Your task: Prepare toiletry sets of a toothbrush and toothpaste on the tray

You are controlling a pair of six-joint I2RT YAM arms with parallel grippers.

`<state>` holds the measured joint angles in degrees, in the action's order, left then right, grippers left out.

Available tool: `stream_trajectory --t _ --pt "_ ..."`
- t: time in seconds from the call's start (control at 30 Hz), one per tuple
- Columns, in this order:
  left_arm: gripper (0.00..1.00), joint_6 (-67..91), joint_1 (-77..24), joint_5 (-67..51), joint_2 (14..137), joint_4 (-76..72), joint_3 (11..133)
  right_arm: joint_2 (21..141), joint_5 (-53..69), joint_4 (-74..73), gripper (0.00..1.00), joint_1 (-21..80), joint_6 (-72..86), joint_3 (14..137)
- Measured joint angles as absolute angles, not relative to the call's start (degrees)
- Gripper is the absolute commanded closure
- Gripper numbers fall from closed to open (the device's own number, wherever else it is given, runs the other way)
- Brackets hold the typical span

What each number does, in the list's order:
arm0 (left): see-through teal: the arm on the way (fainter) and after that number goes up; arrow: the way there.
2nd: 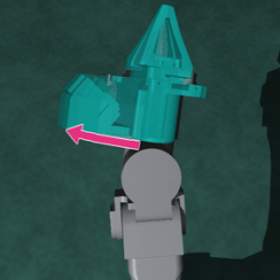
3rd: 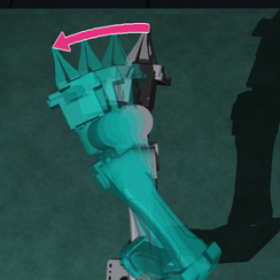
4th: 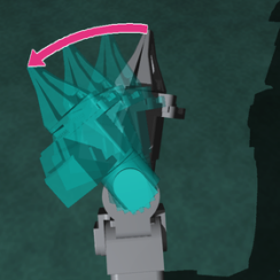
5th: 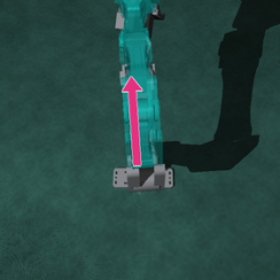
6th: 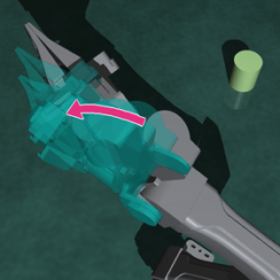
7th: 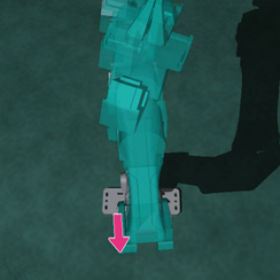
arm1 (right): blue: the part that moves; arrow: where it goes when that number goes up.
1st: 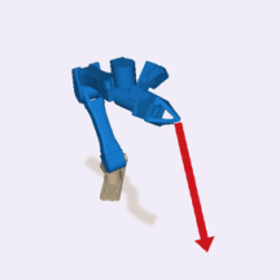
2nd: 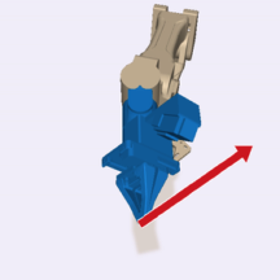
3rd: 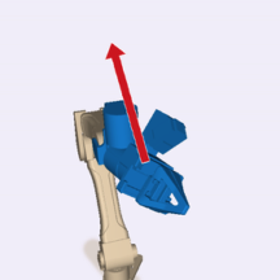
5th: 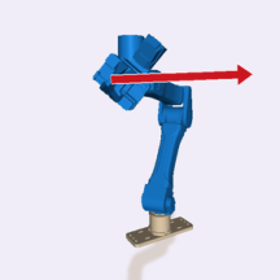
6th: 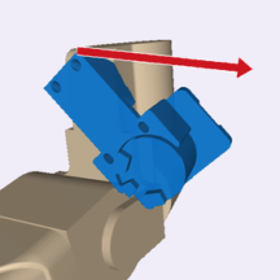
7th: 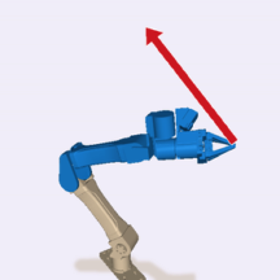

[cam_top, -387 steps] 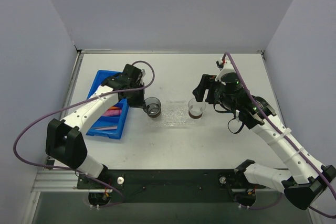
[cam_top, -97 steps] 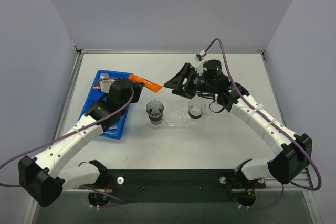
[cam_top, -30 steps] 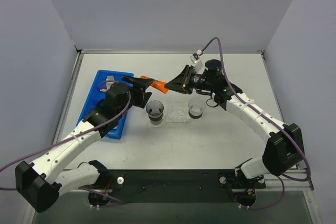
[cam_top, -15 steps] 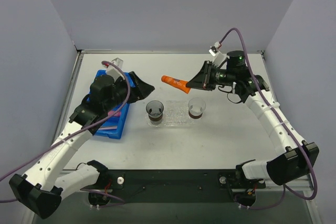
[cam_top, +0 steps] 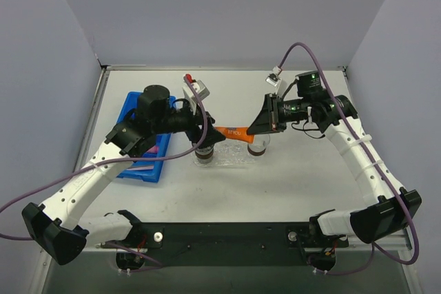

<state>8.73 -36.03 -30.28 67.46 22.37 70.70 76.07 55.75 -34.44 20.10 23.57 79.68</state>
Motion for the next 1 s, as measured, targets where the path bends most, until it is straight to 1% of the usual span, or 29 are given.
stream_trajectory --t 0.3,0.5,0.6,0.63,0.73,0.77,0.83,0.87,0.9,1.0 --pt "0.12 4.82 -40.32 -37.63 67.64 22.41 69.65 76.07 61.84 -38.46 1.0 23.07 21.74 79.55" --pt "0.12 3.18 -42.85 -38.72 68.53 23.68 67.81 76.16 64.77 -39.75 1.0 24.36 21.04 79.55" --pt "0.33 2.48 -43.53 -38.98 69.56 24.4 67.55 76.47 65.52 -40.38 1.0 24.43 20.86 79.55" --pt "0.43 2.31 -43.7 -39.03 69.97 24.73 67.55 76.62 65.71 -40.53 1.0 24.43 20.82 79.55" --pt "0.55 0.91 -44.23 -39.42 71.11 25.74 67.57 76.95 65.98 -41.01 1.0 24.43 20.47 79.55" --pt "0.63 0.49 -44.66 -39.57 71.48 25.93 67.61 77.17 65.84 -40.99 1.0 24.43 20.23 79.55" --pt "0.71 0.08 -45.36 -39.66 71.83 26.24 67.66 77.65 65.71 -41.25 1.0 24.4 19.84 79.55" --pt "0.79 -0.25 -45.54 -39.7 71.96 26.48 67.75 77.82 65.47 -41.32 1.0 24.4 19.75 79.55" --pt "0.81 -0.32 -45.67 -39.62 72.07 26.59 67.75 77.91 65.19 -41.43 1.0 24.29 19.62 79.55" --pt "0.91 -0.32 -46.11 -38.7 72.47 26.41 67.79 77.93 64.05 -41.58 0.9 23.92 19.57 79.59"
